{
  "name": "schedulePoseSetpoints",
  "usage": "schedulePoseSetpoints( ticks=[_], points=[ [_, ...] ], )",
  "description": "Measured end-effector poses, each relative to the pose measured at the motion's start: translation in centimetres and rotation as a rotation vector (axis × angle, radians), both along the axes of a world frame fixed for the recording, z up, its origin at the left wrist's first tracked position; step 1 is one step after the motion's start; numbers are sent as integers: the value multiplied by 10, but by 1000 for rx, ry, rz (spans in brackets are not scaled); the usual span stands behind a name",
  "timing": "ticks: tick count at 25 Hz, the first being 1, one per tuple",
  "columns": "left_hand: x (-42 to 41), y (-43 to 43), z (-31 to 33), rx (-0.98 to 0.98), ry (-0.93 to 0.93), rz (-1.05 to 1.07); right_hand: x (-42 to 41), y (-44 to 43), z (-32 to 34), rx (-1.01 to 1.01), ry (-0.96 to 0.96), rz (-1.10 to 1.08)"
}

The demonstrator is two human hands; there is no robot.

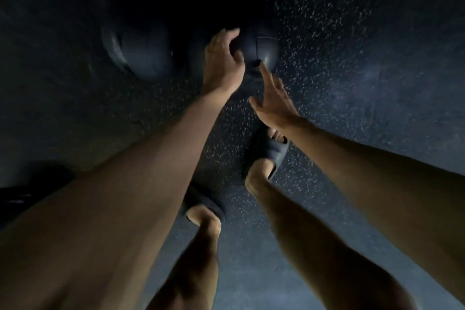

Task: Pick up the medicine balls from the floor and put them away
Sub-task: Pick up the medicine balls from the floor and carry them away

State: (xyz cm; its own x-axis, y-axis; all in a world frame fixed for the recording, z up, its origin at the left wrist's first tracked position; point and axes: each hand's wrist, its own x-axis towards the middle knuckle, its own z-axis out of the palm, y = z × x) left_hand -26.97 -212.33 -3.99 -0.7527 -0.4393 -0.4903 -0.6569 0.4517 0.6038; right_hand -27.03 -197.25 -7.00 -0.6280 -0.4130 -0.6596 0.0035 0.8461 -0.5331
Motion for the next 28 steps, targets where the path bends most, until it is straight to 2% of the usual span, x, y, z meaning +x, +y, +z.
schedulePoseSetpoints(
  ticks=[3,8,10,13,15,20,24,26,28],
  points=[
    [-2,-11,-10,-103,-116,-207,-38,-20,-3,14,-65,16],
    [-13,-20,-1,-135,-174,-40,-96,-53,-2,41,-106,15],
    [-12,-19,0,-101,-215,-11,-123,-74,3,92,-120,-11],
    [-18,-20,-4,-113,-178,12,-170,-115,9,152,-115,-36],
    [-25,-20,-4,-103,-183,3,-196,-131,14,112,-73,-49],
    [-93,-79,-6,-190,-354,-78,-244,-159,27,-32,41,-74],
    [-187,-170,-6,-97,-529,-27,-228,-159,27,75,75,168],
    [-212,-191,-4,-151,-447,26,-225,-165,24,104,32,248],
    [-211,-189,-1,-262,-277,44,-247,-189,19,133,41,228]
  ],
)
